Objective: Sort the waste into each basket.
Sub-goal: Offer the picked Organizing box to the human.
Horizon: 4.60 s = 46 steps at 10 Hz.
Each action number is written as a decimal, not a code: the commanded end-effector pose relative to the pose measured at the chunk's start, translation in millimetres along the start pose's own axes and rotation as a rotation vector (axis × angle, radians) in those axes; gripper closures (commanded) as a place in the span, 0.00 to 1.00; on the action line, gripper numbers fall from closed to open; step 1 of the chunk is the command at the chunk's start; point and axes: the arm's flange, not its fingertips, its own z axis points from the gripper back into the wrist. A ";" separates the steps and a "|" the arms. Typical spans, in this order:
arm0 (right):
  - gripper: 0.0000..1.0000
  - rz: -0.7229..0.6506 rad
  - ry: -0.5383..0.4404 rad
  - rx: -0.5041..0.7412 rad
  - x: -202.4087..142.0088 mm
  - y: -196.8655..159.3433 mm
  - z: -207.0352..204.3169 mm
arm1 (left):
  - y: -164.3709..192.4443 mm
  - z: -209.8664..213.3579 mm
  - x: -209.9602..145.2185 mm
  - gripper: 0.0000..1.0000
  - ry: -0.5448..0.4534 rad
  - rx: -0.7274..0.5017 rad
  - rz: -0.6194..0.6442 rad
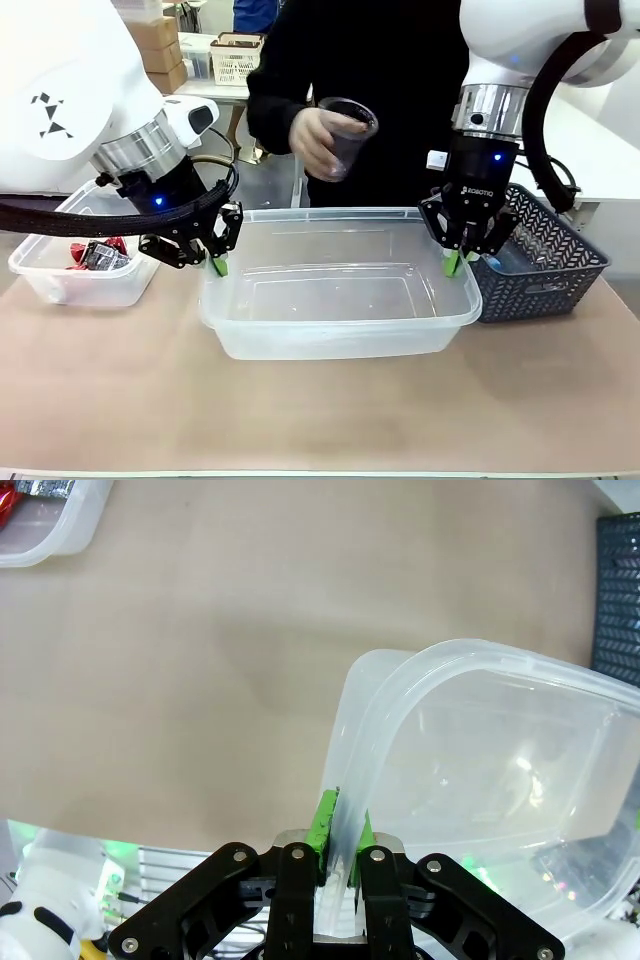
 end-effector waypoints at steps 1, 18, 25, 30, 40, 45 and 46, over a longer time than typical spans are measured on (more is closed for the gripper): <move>0.99 0.008 -0.004 0.003 -1.1 -0.6 1.9 | 0.3 4.4 -0.4 1.00 -0.011 -0.009 0.024; 0.99 0.008 -0.004 0.003 -1.1 -0.6 1.9 | 0.3 4.4 -0.4 1.00 -0.011 -0.009 0.024; 0.99 0.008 -0.004 0.003 -1.1 -0.6 1.9 | 0.3 4.4 -0.4 1.00 -0.011 -0.009 0.024; 0.99 0.008 -0.004 0.003 -1.1 -0.6 1.9 | 0.3 4.4 -0.4 1.00 -0.011 -0.009 0.024; 0.99 0.008 -0.004 0.003 -1.1 -0.6 1.9 | 0.3 4.4 -0.4 1.00 -0.011 -0.009 0.024; 0.94 0.001 0.001 0.000 -0.1 0.1 -0.2 | 0.2 -0.3 -0.2 0.93 0.003 0.001 0.000; 0.94 -0.006 -0.005 -0.001 24.2 11.4 11.6 | -4.9 -1.9 25.2 0.93 -0.013 0.006 0.009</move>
